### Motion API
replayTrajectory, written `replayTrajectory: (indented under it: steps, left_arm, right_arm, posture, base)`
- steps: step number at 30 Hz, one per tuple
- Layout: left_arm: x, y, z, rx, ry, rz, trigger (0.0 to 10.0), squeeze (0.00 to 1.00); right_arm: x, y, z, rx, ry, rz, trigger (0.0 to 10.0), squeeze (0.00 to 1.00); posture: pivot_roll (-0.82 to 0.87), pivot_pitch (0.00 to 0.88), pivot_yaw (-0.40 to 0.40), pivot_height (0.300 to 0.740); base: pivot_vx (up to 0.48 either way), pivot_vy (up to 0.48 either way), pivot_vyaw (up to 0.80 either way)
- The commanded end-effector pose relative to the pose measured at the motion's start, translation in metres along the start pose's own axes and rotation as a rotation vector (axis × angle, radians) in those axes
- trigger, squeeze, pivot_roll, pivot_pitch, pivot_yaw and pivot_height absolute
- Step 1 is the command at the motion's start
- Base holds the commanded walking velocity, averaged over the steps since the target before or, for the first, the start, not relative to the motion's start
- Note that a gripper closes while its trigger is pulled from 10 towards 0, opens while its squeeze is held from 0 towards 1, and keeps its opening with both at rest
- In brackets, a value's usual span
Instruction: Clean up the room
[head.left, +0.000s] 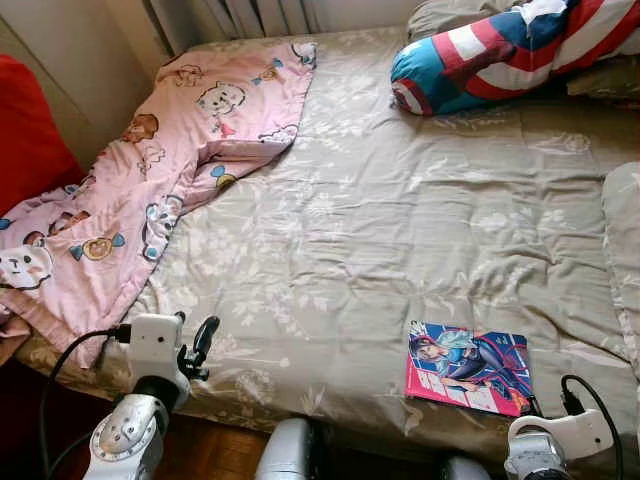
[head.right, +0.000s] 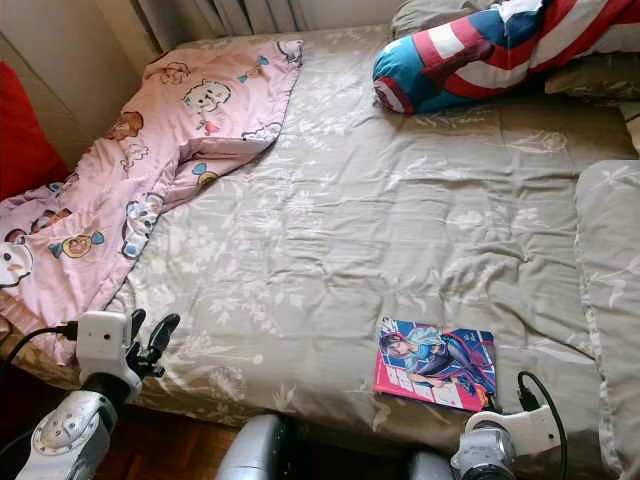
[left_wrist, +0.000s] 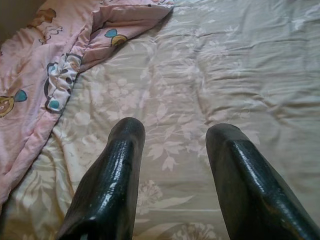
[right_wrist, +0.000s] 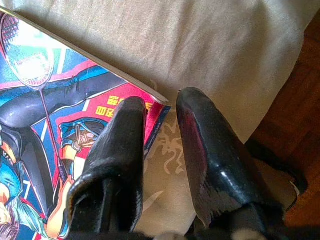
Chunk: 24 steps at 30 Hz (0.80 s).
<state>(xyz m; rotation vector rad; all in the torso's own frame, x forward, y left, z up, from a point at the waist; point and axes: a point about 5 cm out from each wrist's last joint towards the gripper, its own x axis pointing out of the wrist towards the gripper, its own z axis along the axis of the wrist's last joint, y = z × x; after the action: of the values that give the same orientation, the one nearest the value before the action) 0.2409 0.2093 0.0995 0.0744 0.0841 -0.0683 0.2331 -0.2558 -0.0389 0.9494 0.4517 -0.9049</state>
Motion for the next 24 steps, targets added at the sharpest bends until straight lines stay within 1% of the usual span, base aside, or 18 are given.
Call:
replayTrajectory:
  steps: [1, 7, 9, 11, 13, 14, 15, 16, 17, 18, 19, 20, 21, 23, 24]
  left_arm:
    - [0.0, 0.003, -0.007, 0.004, 0.024, 0.015, 10.0, 0.0]
    - [0.007, -0.002, -0.008, -0.014, 0.012, 0.014, 10.0, 0.0]
    - [0.011, -0.004, -0.008, -0.025, 0.004, 0.016, 10.0, 0.0]
    - [0.012, -0.005, -0.008, -0.027, 0.003, 0.017, 10.0, 0.0]
    - [0.018, -0.007, -0.009, -0.04, -0.002, 0.022, 10.0, 0.0]
    - [0.018, -0.007, -0.009, -0.04, -0.002, 0.022, 10.0, 0.0]
    - [0.021, -0.008, -0.011, -0.054, -0.003, 0.031, 10.0, 0.0]
    - [0.021, -0.009, -0.012, -0.057, -0.004, 0.033, 10.0, 0.0]
    - [0.022, -0.009, -0.013, -0.067, -0.004, 0.038, 10.0, 0.0]
    - [0.024, -0.01, -0.015, -0.08, -0.001, 0.045, 10.0, 0.0]
    - [0.025, -0.01, -0.017, -0.086, 0.002, 0.05, 10.0, 0.0]
    - [0.027, -0.011, -0.018, -0.09, 0.004, 0.053, 10.0, 0.0]
    - [0.029, -0.012, -0.021, -0.099, 0.007, 0.058, 10.0, 0.0]
    - [0.031, -0.013, -0.025, -0.114, 0.012, 0.066, 10.0, 0.0]
    - [0.031, -0.013, -0.026, -0.119, 0.013, 0.069, 10.0, 0.0]
  right_arm:
    - [-0.002, -0.008, -0.009, -0.006, 0.02, -0.029, 10.0, 0.0]
    - [-0.002, -0.01, -0.006, 0.004, 0.001, -0.025, 10.0, 0.0]
    - [-0.002, -0.011, -0.004, -0.014, -0.012, -0.022, 10.0, 0.0]
    - [-0.002, -0.011, -0.003, -0.021, -0.016, -0.019, 10.0, 0.0]
    - [-0.001, -0.008, 0.001, -0.042, -0.035, 0.006, 10.0, 0.0]
    - [-0.001, -0.008, 0.001, -0.042, -0.035, 0.006, 10.0, 0.0]
    - [-0.001, -0.005, 0.004, -0.084, -0.052, 0.035, 10.0, 0.0]
    - [-0.001, -0.004, 0.005, -0.095, -0.056, 0.042, 10.0, 0.0]
    - [-0.001, 0.0, 0.006, -0.16, -0.07, 0.07, 10.0, 0.0]
    - [-0.001, 0.006, 0.009, -0.259, -0.092, 0.112, 10.0, 0.0]
    - [-0.001, 0.012, 0.01, -0.325, -0.111, 0.146, 10.0, 0.0]
    - [-0.002, 0.016, 0.011, -0.371, -0.124, 0.173, 10.0, 0.0]
    - [-0.003, 0.025, 0.011, -0.446, -0.15, 0.228, 10.0, 0.0]
    - [-0.005, 0.033, 0.012, -0.514, -0.182, 0.286, 10.0, 0.0]
    - [-0.005, 0.034, 0.013, -0.527, -0.19, 0.297, 10.0, 0.0]
  posture:
    - [0.19, 0.149, 0.145, 0.659]
    - [0.17, 0.131, 0.135, 0.659]
    - [0.15, 0.118, 0.125, 0.659]
    - [0.15, 0.116, 0.124, 0.659]
    - [0.13, 0.1, 0.109, 0.659]
    - [0.13, 0.1, 0.109, 0.659]
    - [0.12, 0.089, 0.101, 0.659]
    - [0.12, 0.089, 0.101, 0.659]
    - [0.11, 0.084, 0.096, 0.659]
    - [0.1, 0.074, 0.088, 0.659]
    - [0.1, 0.071, 0.086, 0.659]
    - [0.09, 0.065, 0.08, 0.659]
    - [0.07, 0.056, 0.071, 0.659]
    - [0.06, 0.045, 0.061, 0.659]
    - [0.06, 0.045, 0.061, 0.659]
  base:
    - [0.0, 0.0, 0.0]
    - [0.0, 0.0, 0.0]
    - [0.0, 0.0, 0.0]
    - [0.0, 0.0, 0.0]
    - [0.0, 0.0, 0.0]
    - [0.0, 0.0, 0.0]
    - [0.0, 0.0, 0.0]
    - [0.0, 0.0, 0.0]
    - [0.0, 0.0, 0.0]
    - [0.0, 0.0, 0.0]
    - [0.0, 0.0, 0.0]
    - [0.0, 0.0, 0.0]
    - [0.0, 0.0, 0.0]
    - [0.0, 0.0, 0.0]
    - [0.0, 0.0, 0.0]
